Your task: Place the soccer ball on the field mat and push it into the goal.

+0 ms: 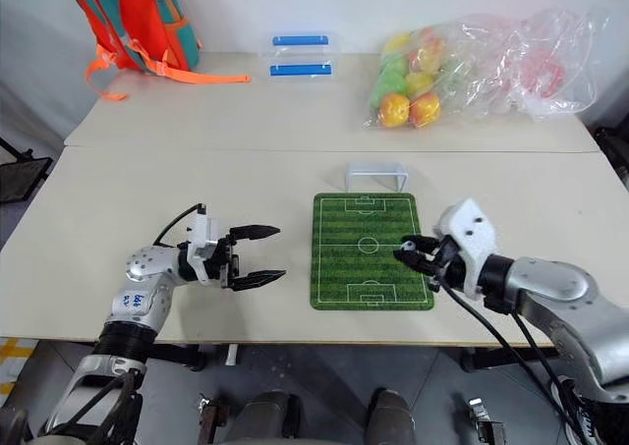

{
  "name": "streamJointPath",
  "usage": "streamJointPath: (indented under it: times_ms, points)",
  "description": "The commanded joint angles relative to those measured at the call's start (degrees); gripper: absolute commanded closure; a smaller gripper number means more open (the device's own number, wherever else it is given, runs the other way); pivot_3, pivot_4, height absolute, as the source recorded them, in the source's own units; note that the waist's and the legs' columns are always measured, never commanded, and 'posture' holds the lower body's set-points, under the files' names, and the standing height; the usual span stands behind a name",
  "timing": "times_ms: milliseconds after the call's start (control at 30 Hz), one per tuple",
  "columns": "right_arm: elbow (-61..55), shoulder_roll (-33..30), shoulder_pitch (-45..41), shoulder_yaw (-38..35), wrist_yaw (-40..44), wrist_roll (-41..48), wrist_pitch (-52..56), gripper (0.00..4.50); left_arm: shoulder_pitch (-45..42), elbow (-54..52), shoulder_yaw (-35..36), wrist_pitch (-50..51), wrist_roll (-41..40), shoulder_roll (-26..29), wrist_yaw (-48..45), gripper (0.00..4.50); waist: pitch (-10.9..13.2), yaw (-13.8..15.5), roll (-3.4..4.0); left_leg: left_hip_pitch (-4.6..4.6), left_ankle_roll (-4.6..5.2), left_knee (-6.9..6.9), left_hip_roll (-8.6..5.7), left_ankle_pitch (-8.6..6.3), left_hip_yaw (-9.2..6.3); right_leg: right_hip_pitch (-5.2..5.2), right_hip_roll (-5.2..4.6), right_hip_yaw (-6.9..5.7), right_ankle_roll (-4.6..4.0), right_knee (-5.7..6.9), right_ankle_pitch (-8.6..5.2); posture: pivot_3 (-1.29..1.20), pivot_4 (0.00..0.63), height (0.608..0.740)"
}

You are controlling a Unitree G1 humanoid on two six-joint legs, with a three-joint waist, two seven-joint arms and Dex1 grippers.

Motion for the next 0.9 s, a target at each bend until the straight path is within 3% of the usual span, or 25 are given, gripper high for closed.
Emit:
streamJointPath:
  times_ms: [33, 300, 900]
  points:
    - [4.6, -1.4, -4.3, 5.3, 8.6, -4.1, -4.5, 3.66, -0.7, 2.4, 1.4, -3.8, -0.7, 1.8, -4.2, 0.00, 0.0, -0.1, -0.03, -0.03, 0.02, 0.04, 0.00, -0.01, 0.00, 0.00, 0.00, 0.00, 0.01, -0.04, 0.01, 0.00, 0.150, 0.740]
    - [14.9, 0.6, -11.5, 16.6, 22.2, -13.0, -13.3, 3.66, 3.7, -0.7, 2.4, -2.8, -2.8, 5.4, -9.5, 0.00, 0.0, -1.0, -0.05, -0.01, -0.01, 0.02, 0.02, -0.06, 0.01, -0.01, 0.00, -0.01, 0.02, 0.00, 0.02, 0.00, 0.150, 0.740]
    - [25.3, 8.9, -19.4, 21.9, 30.7, -21.1, -18.8, 3.66, 7.5, -9.8, 3.1, 1.2, -4.1, 5.7, -5.7, 0.00, 0.0, -1.4, -0.07, 0.01, -0.04, 0.08, 0.05, -0.07, 0.00, -0.01, 0.01, -0.01, 0.03, 0.07, 0.03, 0.00, 0.150, 0.740]
